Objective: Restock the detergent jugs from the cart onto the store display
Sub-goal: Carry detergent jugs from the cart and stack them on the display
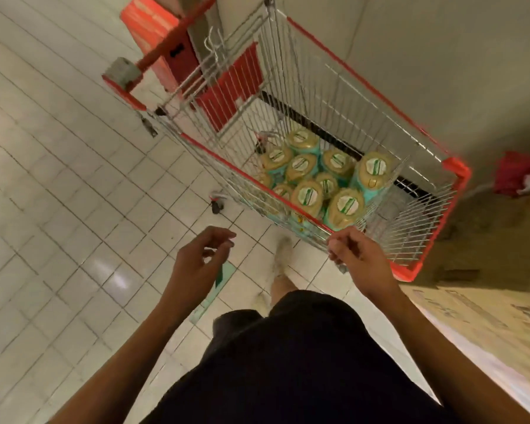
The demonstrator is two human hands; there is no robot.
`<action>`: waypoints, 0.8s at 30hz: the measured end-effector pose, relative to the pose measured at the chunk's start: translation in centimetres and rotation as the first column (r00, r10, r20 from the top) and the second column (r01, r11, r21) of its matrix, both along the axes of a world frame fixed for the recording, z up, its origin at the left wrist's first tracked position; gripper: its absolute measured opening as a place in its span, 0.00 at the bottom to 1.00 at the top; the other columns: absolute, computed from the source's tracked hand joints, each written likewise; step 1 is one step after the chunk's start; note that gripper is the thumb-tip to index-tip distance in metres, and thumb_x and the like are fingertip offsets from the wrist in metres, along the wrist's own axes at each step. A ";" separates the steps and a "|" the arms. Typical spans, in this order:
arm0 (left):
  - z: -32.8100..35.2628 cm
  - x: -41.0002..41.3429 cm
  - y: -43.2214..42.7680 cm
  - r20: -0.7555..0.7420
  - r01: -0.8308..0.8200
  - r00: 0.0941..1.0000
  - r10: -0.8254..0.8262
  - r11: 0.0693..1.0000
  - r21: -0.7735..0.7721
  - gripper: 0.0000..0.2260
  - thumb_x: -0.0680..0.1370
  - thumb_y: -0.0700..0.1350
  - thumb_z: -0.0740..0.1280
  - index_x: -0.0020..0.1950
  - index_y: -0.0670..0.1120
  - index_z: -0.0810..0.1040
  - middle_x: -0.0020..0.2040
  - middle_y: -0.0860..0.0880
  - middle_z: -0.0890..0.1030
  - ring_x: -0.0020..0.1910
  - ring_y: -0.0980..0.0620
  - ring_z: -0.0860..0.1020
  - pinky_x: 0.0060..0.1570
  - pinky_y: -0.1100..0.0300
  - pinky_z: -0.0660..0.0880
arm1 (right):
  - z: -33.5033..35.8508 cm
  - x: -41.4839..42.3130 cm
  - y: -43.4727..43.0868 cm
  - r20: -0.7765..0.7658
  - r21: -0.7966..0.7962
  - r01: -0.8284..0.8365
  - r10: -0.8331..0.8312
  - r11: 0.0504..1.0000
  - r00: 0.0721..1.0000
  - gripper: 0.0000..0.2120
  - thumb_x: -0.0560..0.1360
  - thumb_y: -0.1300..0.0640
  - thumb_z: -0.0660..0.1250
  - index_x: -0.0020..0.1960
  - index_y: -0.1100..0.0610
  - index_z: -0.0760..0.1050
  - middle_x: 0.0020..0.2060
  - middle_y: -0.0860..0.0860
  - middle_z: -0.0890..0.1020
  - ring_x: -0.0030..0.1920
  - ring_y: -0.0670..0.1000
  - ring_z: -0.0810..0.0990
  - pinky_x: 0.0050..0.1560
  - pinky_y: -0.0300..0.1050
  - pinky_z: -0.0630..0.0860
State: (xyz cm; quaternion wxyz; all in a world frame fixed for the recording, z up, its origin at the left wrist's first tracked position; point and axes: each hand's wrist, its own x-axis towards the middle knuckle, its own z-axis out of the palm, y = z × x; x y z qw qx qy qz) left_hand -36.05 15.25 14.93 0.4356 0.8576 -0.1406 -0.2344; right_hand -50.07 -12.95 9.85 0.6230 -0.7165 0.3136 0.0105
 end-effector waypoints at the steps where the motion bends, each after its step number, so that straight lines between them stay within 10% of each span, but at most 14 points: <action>1: -0.1 1.7 -1.4 -0.006 0.022 1.000 -0.022 1.000 -0.003 0.08 0.84 0.42 0.66 0.58 0.53 0.81 0.52 0.57 0.84 0.52 0.56 0.83 0.56 0.46 0.80 | -0.4 0.9 -0.7 0.000 0.005 0.030 -0.030 1.000 1.000 0.06 0.83 0.59 0.69 0.47 0.51 0.79 0.39 0.52 0.83 0.39 0.48 0.81 0.45 0.46 0.76; 6: -0.9 8.6 -8.1 -0.011 0.137 0.990 -0.137 0.990 -0.033 0.08 0.83 0.44 0.69 0.56 0.57 0.82 0.51 0.57 0.85 0.52 0.54 0.84 0.55 0.51 0.80 | -2.6 5.4 -4.8 -0.028 -0.012 0.147 -0.147 0.989 0.989 0.06 0.82 0.57 0.70 0.47 0.49 0.81 0.41 0.57 0.82 0.45 0.61 0.82 0.51 0.54 0.80; 12: -5.2 15.5 -17.7 -0.066 0.338 0.939 -0.337 0.941 0.006 0.10 0.81 0.42 0.70 0.53 0.58 0.80 0.49 0.60 0.84 0.49 0.59 0.82 0.45 0.71 0.75 | -6.4 11.9 -10.9 -0.134 -0.080 0.243 -0.252 0.967 0.958 0.05 0.81 0.61 0.69 0.47 0.56 0.81 0.43 0.56 0.84 0.45 0.53 0.82 0.51 0.46 0.78; 17: -13.4 17.9 -25.6 -0.182 0.518 0.851 -0.492 0.844 0.142 0.09 0.79 0.45 0.72 0.57 0.56 0.77 0.50 0.55 0.80 0.48 0.54 0.81 0.45 0.64 0.77 | -11.5 17.1 -16.7 -0.257 -0.186 0.292 -0.333 0.938 0.907 0.11 0.81 0.57 0.71 0.59 0.62 0.76 0.56 0.56 0.78 0.54 0.54 0.79 0.55 0.47 0.75; 24: -25.8 17.2 -31.5 -0.437 0.595 0.793 -0.425 0.694 0.406 0.41 0.76 0.58 0.75 0.81 0.43 0.59 0.77 0.40 0.64 0.76 0.39 0.67 0.73 0.43 0.67 | -19.4 20.8 -23.1 -0.432 -0.305 0.308 -0.419 0.901 0.798 0.31 0.77 0.54 0.75 0.75 0.62 0.67 0.74 0.62 0.63 0.70 0.63 0.72 0.66 0.52 0.75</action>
